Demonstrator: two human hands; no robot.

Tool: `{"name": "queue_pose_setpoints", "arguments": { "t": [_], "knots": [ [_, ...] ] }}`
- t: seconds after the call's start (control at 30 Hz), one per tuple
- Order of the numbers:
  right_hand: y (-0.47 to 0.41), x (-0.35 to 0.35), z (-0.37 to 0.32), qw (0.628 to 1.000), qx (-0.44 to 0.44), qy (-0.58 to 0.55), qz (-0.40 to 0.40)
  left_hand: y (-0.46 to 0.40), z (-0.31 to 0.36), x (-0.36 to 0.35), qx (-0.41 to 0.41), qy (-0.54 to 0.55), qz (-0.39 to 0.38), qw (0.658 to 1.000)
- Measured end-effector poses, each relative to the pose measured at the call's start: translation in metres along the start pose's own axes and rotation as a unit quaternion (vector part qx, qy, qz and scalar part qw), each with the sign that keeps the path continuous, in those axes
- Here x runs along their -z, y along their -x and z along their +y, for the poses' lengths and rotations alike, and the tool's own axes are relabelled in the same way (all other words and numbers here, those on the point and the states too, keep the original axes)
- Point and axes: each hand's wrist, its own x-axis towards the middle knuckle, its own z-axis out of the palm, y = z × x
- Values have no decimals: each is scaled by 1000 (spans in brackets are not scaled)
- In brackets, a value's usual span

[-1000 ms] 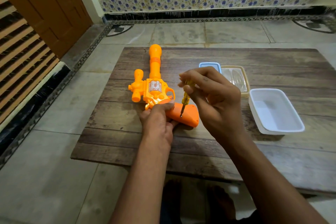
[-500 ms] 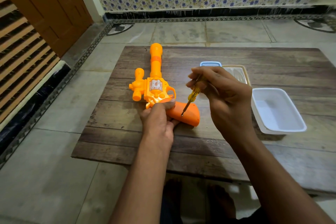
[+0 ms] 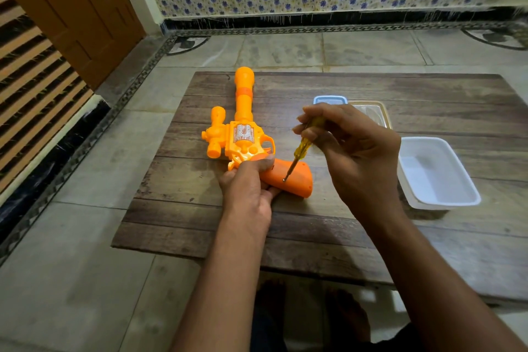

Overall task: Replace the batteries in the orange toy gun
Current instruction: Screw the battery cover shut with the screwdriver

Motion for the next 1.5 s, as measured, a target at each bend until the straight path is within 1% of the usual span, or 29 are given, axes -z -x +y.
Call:
{"name": "queue_pose_setpoints", "arguments": {
  "t": [0.2,0.27,0.47,0.63,0.77,0.83,0.9,1.0,1.13,1.3,1.37,1.5],
  "knots": [
    [0,-5,0,996,52,71,15,1,-1,1,-7,-8,0,1000],
    [0,-7,1,995,61,79,16,1,-1,0,-6,-8,-2,1000],
    [-1,-5,0,998,45,34,-21,1,0,0,-5,-2,-4,1000],
    [-2,-8,1,997,45,69,8,0,-1,1,-10,1,-3,1000],
    [-3,-6,-3,998,32,11,-58,-2,-1,1,-8,4,-5,1000],
    [-5,-6,-5,997,28,0,-74,-3,-2,2,-9,-1,-9,1000],
    [-6,-9,-5,997,26,8,-69,-3,-2,3,-11,-4,-12,1000],
    [-6,-14,-4,996,40,50,-56,-5,-3,4,-14,-8,-16,1000],
    [-8,-13,-3,995,41,91,-20,-7,-3,6,-8,-9,-17,1000],
    [-7,-6,-5,997,16,1,-69,-8,-2,4,-6,2,-20,1000],
    [-7,-8,-7,998,17,-15,-60,-9,-3,3,-14,4,-25,1000],
    [-4,-15,-7,1000,19,14,-17,-11,-4,4,-28,-2,-34,999]
  ]
}}
